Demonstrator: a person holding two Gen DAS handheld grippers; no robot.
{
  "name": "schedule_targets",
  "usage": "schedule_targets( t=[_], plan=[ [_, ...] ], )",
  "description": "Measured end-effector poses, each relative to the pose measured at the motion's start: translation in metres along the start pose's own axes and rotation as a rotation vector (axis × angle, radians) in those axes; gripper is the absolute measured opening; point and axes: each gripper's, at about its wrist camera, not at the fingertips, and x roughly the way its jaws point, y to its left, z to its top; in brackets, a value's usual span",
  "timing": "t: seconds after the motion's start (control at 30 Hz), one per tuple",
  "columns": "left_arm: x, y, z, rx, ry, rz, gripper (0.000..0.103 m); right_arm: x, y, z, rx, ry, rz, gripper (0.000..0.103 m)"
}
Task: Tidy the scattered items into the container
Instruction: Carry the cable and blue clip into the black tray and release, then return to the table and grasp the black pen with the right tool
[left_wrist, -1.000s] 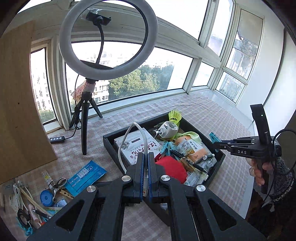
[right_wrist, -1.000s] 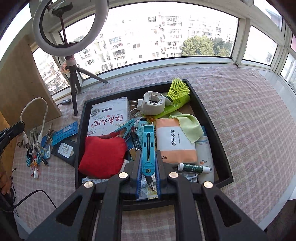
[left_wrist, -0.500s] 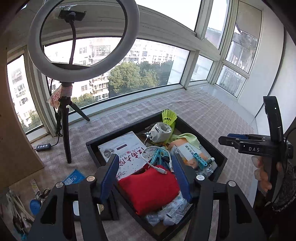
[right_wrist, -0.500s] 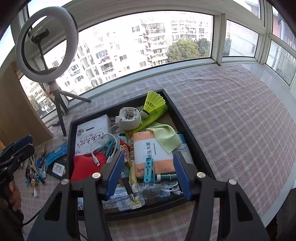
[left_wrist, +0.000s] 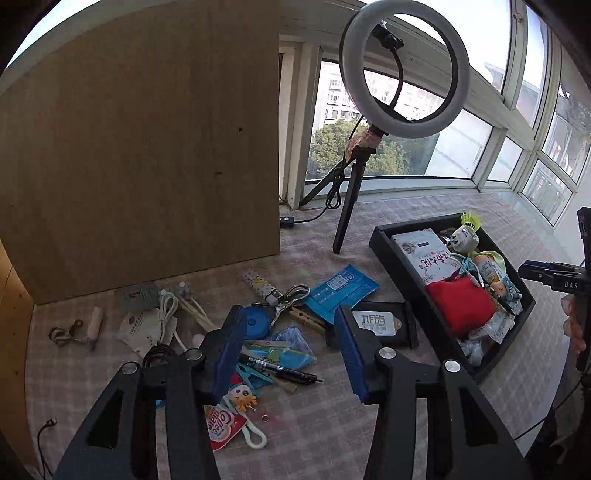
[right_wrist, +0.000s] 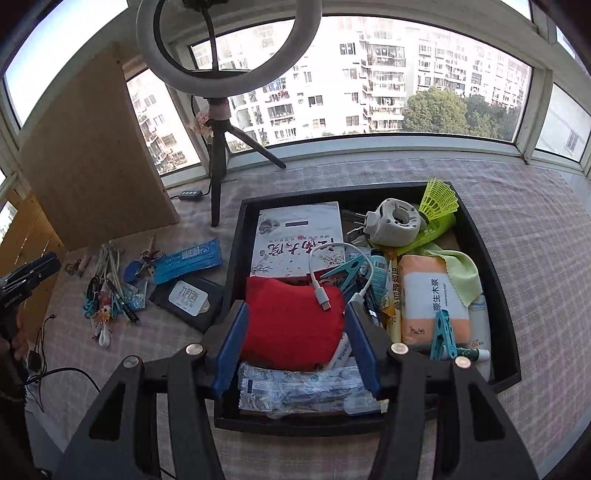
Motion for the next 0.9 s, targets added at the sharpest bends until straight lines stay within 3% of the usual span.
schedule_targets(
  t=[0.13, 0.27, 0.4, 0.7, 0.9],
  plan=[
    [-0.013, 0.046, -0.035, -0.070, 0.044, 0.086, 0.046, 0.028, 0.063, -0.001, -0.136, 0.061, 0.084, 0.048],
    [-0.010, 0.071, -0.075, -0.137, 0.099, 0.104, 0.043, 0.060, 0.122, -0.008, -0.251, 0.138, 0.159, 0.034],
    [0.005, 0.075, -0.100, -0.168, 0.143, 0.095, 0.040, 0.085, 0.172, -0.016, -0.361, 0.186, 0.193, 0.034],
    [0.054, 0.074, -0.110, -0.189, 0.213, 0.064, 0.038, 0.135, 0.244, -0.010, -0.526, 0.240, 0.239, 0.028],
    [0.071, 0.072, -0.112, -0.201, 0.240, 0.059, 0.031, 0.170, 0.272, -0.013, -0.614, 0.286, 0.228, 0.027]
  ],
)
